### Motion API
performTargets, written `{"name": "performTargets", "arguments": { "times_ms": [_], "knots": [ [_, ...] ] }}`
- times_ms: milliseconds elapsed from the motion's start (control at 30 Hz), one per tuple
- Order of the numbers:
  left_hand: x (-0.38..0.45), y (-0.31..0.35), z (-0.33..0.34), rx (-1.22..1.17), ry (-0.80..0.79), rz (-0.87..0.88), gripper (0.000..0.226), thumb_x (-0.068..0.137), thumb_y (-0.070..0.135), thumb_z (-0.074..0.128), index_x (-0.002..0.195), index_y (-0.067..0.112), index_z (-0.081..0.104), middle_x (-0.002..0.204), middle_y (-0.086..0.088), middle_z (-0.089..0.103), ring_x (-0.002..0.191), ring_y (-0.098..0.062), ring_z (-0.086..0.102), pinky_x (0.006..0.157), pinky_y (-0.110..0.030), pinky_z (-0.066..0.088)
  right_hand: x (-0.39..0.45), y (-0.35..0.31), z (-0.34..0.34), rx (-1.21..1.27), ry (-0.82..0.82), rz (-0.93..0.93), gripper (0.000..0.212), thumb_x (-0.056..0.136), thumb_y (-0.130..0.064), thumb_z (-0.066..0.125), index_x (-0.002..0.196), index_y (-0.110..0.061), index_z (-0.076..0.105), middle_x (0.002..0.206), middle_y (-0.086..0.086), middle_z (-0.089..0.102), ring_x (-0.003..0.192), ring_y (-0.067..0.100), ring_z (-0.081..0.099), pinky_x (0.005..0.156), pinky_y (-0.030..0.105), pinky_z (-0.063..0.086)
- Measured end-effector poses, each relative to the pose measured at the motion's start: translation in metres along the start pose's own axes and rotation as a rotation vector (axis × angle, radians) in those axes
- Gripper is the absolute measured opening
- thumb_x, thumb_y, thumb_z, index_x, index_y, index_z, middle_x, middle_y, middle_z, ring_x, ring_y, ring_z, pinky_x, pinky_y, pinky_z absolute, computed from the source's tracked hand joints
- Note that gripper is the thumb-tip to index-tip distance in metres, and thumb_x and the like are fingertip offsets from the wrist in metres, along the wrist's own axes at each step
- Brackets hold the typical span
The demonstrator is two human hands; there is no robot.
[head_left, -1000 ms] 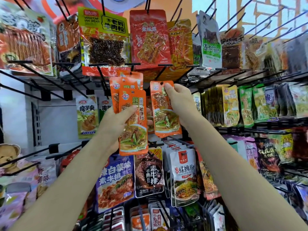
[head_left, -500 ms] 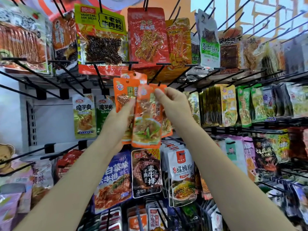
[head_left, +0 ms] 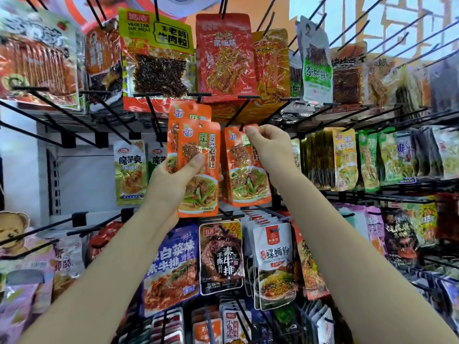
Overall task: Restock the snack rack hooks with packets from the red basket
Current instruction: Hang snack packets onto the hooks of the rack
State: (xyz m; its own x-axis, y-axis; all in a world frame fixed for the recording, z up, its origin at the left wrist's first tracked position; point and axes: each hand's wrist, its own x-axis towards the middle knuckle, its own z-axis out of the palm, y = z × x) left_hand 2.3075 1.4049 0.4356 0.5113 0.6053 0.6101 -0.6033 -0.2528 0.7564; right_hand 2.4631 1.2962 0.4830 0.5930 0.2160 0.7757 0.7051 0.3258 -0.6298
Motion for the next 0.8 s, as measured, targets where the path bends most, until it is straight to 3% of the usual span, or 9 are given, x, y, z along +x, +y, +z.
{"name": "performTargets", "arguments": {
  "times_ms": [100, 167, 267, 333, 367, 433, 533, 700, 800],
  "knots": [
    [-0.001, 0.0, 0.001, 0.014, -0.01, 0.017, 0.078, 0.045, 0.059, 0.096, 0.108, 0.019, 0.073, 0.105, -0.006, 0.078, 0.106, -0.034, 0.071, 0.101, -0.06, 0.05, -0.007, -0.001, -0.003, -0.058, 0.143, -0.067, 0.021, 0.094, -0.034, 0.069, 0.09, -0.017, 0.057, 0.075, -0.008, 0.049, 0.067, 0.005, 0.046, 0.057, 0.02, 0.035],
    [0.0, -0.001, 0.002, 0.012, -0.008, 0.011, 0.076, 0.042, 0.055, 0.098, 0.104, 0.017, 0.074, 0.1, -0.005, 0.079, 0.103, -0.032, 0.072, 0.1, -0.059, 0.051, -0.016, -0.007, -0.005, -0.062, 0.151, -0.142, 0.023, 0.096, -0.033, 0.066, 0.082, -0.017, 0.06, 0.067, -0.009, 0.05, 0.06, 0.002, 0.046, 0.056, 0.017, 0.035],
    [-0.003, 0.0, 0.01, -0.005, -0.015, -0.02, 0.047, 0.059, 0.034, 0.088, 0.1, 0.016, 0.075, 0.095, -0.006, 0.079, 0.094, -0.029, 0.075, 0.095, -0.056, 0.055, -0.03, -0.018, -0.004, 0.039, -0.079, -0.117, 0.032, 0.097, -0.035, 0.064, 0.076, -0.011, 0.068, 0.056, -0.002, 0.056, 0.046, 0.005, 0.047, 0.049, 0.02, 0.039],
    [-0.004, 0.0, 0.016, -0.005, -0.02, -0.031, 0.045, 0.061, 0.032, 0.086, 0.101, 0.016, 0.075, 0.096, -0.007, 0.079, 0.092, -0.028, 0.076, 0.092, -0.054, 0.058, -0.038, -0.022, -0.002, 0.046, -0.198, -0.11, 0.036, 0.095, -0.035, 0.067, 0.086, 0.0, 0.071, 0.065, 0.016, 0.063, 0.048, 0.009, 0.052, 0.048, 0.022, 0.042],
    [-0.005, 0.0, 0.019, 0.008, -0.022, -0.044, 0.047, 0.061, 0.035, 0.086, 0.103, 0.016, 0.074, 0.097, -0.006, 0.079, 0.092, -0.027, 0.076, 0.092, -0.053, 0.058, -0.039, -0.021, 0.0, 0.051, -0.214, -0.116, 0.036, 0.095, -0.033, 0.067, 0.089, 0.003, 0.071, 0.071, 0.021, 0.066, 0.052, 0.009, 0.054, 0.049, 0.022, 0.043],
    [-0.004, -0.001, 0.021, 0.038, -0.017, -0.065, 0.049, 0.07, 0.045, 0.082, 0.11, 0.018, 0.071, 0.099, -0.003, 0.079, 0.094, -0.024, 0.076, 0.093, -0.049, 0.058, -0.037, -0.019, -0.001, 0.081, -0.188, -0.097, 0.026, 0.096, -0.028, 0.066, 0.09, -0.004, 0.073, 0.074, 0.01, 0.07, 0.059, 0.006, 0.059, 0.052, 0.022, 0.047],
    [-0.005, -0.002, 0.018, 0.115, -0.009, -0.04, 0.07, 0.071, 0.063, 0.077, 0.125, 0.021, 0.066, 0.111, 0.002, 0.076, 0.105, -0.021, 0.072, 0.101, -0.049, 0.054, -0.029, -0.017, -0.006, 0.105, -0.128, -0.026, 0.024, 0.101, -0.03, 0.058, 0.093, -0.01, 0.069, 0.086, 0.009, 0.073, 0.075, 0.016, 0.067, 0.067, 0.041, 0.056],
    [0.0, -0.003, 0.005, 0.149, 0.033, 0.014, 0.02, 0.089, 0.03, 0.075, 0.105, 0.019, 0.074, 0.1, -0.006, 0.078, 0.102, -0.032, 0.072, 0.099, -0.058, 0.053, -0.012, -0.015, -0.008, 0.088, -0.08, 0.042, 0.045, 0.103, -0.036, 0.052, 0.11, 0.008, 0.06, 0.104, 0.033, 0.065, 0.087, 0.047, 0.064, 0.073, 0.048, 0.054],
    [0.0, -0.002, 0.002, 0.153, 0.034, 0.014, 0.009, 0.09, 0.023, 0.074, 0.099, 0.019, 0.075, 0.094, -0.004, 0.078, 0.098, -0.031, 0.072, 0.098, -0.059, 0.053, -0.007, -0.012, -0.004, 0.068, -0.097, 0.087, 0.046, 0.102, -0.036, 0.053, 0.109, 0.009, 0.059, 0.093, 0.033, 0.061, 0.074, 0.031, 0.059, 0.071, 0.041, 0.047]
  ]
}}
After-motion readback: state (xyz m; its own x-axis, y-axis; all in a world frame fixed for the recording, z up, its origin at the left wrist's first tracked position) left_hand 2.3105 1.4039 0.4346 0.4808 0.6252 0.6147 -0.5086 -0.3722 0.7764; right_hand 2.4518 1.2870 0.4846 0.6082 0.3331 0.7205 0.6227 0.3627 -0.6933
